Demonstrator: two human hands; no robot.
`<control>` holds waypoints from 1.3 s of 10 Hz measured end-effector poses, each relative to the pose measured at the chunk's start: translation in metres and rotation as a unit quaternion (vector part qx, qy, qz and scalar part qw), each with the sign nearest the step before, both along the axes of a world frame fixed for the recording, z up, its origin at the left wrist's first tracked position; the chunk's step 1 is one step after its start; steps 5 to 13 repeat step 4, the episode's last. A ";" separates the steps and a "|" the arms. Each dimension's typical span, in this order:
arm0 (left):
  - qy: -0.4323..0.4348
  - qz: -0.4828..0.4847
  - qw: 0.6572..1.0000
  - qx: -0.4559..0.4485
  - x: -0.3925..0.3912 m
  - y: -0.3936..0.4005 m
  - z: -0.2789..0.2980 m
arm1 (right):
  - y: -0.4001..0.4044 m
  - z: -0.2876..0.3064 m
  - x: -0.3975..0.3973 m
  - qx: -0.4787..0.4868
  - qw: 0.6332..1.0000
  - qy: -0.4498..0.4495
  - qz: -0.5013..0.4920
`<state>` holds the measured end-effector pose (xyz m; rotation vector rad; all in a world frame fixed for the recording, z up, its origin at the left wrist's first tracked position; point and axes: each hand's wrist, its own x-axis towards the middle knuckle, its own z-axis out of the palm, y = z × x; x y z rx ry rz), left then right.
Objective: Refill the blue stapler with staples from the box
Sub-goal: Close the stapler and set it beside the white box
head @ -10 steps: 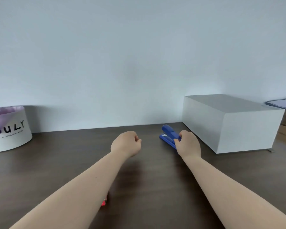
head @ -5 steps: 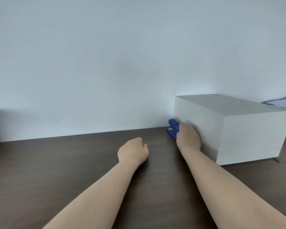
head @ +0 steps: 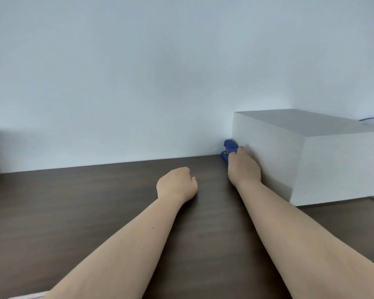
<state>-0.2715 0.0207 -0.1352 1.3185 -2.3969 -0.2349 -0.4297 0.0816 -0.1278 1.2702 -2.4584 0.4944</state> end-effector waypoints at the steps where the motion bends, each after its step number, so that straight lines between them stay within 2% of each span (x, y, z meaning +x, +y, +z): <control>1: 0.005 -0.002 1.000 -0.002 0.001 0.002 -0.001 | 0.002 -0.004 0.000 0.007 1.000 -0.018 -0.012; 2: 0.011 -0.003 1.000 0.000 0.003 0.005 0.001 | 0.009 -0.004 0.002 -0.026 0.999 -0.030 -0.008; 4: 0.041 -0.024 0.998 0.031 0.013 0.020 0.004 | 0.027 -0.008 0.012 -0.029 0.999 -0.040 0.024; 13: 0.041 -0.024 0.998 0.031 0.013 0.020 0.004 | 0.027 -0.008 0.012 -0.029 0.999 -0.040 0.024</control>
